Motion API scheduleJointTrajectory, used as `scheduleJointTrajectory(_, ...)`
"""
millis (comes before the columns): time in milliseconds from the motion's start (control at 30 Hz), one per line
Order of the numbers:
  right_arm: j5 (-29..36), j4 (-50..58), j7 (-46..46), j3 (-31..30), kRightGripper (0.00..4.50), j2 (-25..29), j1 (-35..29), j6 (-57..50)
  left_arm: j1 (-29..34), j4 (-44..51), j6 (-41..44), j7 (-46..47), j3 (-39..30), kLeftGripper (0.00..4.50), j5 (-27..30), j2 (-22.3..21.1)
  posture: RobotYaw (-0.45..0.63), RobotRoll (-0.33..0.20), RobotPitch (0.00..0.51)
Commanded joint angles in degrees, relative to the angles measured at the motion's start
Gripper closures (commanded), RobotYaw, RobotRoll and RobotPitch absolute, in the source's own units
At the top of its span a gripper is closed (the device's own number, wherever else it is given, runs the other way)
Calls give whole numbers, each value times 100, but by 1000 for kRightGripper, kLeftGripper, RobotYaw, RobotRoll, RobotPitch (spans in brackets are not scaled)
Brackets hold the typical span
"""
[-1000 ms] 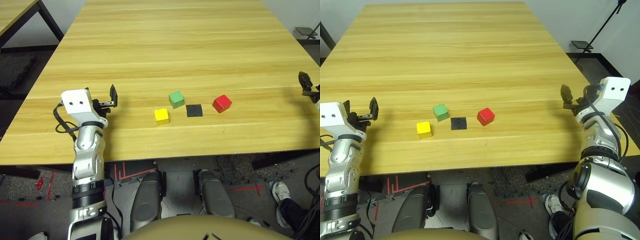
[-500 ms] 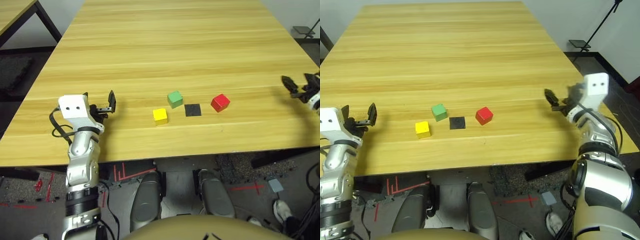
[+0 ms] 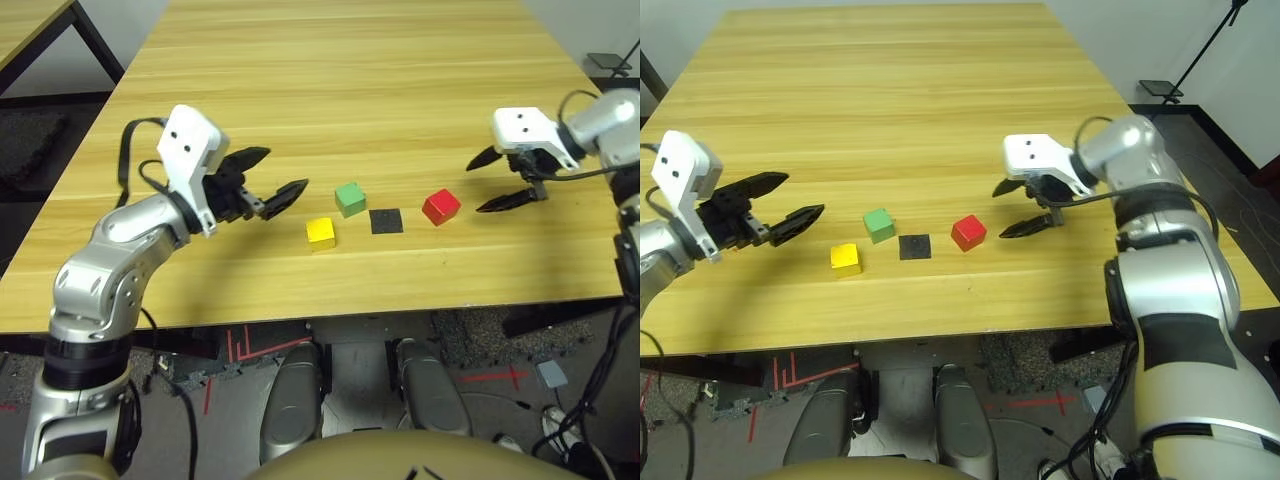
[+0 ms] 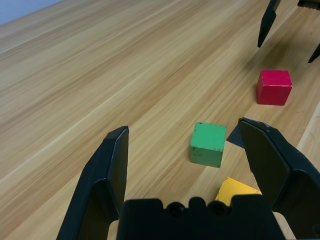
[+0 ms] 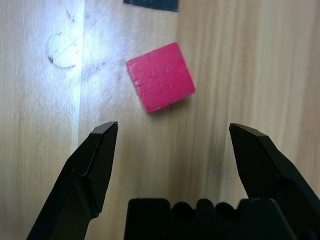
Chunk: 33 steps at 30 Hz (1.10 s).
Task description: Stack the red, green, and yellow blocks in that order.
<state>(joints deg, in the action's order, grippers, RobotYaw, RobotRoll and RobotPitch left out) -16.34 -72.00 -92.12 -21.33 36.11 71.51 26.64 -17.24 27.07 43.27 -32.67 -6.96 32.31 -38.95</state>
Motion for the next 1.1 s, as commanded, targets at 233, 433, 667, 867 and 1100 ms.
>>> scheduleJointTrajectory(233,-656,-241,359,-332,0,-377,209,565,473,895,508,621,311,37,59,547,487,-225,90)
scheduleJointTrajectory(433,-845,-287,699,-376,0,-528,142,691,591,1141,604,996,369,37,35,912,516,-235,106)
scheduleJointTrajectory(667,-1024,-279,940,-450,366,-575,41,775,764,1277,609,1186,403,0,20,1055,528,-240,112)
scheduleJointTrajectory(867,-736,-187,861,-176,2312,-669,66,490,741,1267,576,1253,381,0,16,1075,523,-248,116)
scheduleJointTrajectory(1100,166,457,-31,169,2339,-743,117,-532,594,1196,534,1351,470,0,-38,1223,507,-258,115)
